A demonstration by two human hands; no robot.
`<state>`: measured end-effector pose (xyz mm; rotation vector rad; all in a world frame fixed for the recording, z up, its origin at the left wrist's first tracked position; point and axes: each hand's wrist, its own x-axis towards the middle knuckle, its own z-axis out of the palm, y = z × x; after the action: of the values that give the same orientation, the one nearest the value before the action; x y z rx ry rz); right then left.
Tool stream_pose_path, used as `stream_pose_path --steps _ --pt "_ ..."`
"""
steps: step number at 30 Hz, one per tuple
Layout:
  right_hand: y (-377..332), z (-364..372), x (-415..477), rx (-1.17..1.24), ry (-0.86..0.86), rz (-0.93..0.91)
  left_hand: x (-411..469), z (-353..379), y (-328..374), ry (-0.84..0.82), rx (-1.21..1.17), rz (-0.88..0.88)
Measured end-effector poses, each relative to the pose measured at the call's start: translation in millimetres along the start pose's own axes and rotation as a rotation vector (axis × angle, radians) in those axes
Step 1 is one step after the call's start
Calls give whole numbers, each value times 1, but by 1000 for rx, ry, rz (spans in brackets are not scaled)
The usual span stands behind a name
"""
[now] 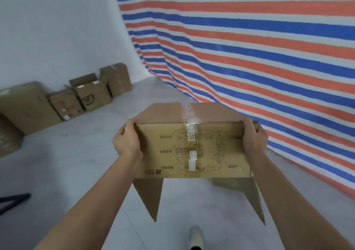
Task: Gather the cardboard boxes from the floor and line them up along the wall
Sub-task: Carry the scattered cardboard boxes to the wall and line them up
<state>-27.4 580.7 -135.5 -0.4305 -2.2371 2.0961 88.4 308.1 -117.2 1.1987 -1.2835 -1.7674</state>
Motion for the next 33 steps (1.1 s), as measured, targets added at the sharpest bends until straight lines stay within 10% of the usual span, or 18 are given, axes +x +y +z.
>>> stream_pose_path --steps 16,33 --pt "-101 493 170 -83 -436 -211 385 38 138 448 -164 22" --pt "-119 935 289 -248 -439 -220 829 75 246 437 -153 -14"
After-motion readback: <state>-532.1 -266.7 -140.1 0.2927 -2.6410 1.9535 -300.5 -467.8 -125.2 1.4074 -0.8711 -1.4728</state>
